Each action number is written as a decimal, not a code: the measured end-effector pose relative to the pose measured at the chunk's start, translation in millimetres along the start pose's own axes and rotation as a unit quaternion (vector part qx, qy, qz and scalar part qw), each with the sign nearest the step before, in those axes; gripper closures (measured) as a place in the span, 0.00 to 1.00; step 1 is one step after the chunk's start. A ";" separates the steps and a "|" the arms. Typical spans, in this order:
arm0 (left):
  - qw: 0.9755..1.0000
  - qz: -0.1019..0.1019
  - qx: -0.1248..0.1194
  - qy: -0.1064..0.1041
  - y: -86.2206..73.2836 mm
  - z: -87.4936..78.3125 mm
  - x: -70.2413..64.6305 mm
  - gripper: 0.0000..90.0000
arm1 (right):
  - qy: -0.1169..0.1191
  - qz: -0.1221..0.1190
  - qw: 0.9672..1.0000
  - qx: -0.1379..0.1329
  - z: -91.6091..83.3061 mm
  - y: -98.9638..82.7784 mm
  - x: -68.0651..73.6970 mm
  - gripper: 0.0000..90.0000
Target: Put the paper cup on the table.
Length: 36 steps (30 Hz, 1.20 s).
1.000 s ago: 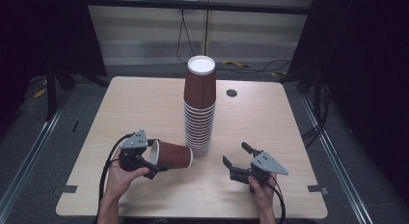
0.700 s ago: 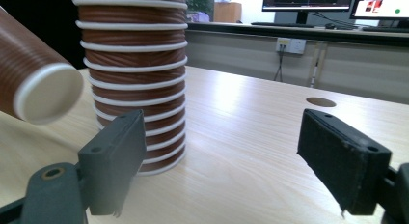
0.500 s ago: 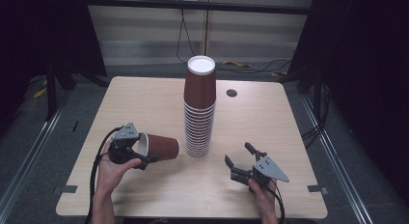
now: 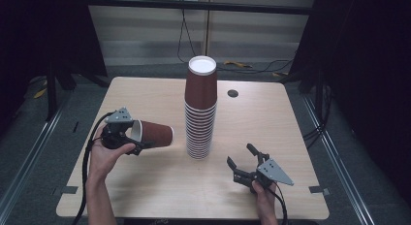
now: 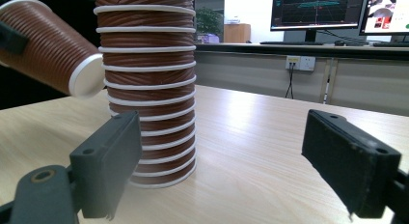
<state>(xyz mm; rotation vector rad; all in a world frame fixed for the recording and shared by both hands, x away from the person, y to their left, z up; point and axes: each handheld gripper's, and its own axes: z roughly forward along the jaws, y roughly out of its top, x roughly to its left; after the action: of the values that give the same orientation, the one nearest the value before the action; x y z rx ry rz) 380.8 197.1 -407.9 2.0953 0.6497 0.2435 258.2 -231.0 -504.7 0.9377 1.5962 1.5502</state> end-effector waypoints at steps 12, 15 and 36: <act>0.998 0.018 0.062 0.009 19.4 3.3 12.1 0.04 | -0.001 0.001 1.000 -0.002 -0.4 -0.2 0.0 0.16; 0.996 0.020 0.081 0.009 24.2 8.8 15.1 0.04 | -0.001 0.000 1.000 -0.002 -0.3 -0.2 0.0 0.16; 0.965 0.076 0.249 0.018 47.2 48.5 26.1 0.04 | 0.001 0.000 1.000 -0.002 -0.7 -0.2 0.3 0.15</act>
<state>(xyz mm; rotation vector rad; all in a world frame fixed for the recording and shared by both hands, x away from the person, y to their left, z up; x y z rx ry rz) 439.2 155.0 -399.1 2.6350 0.6161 0.2214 257.4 -231.0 -504.9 0.9349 1.5941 1.5541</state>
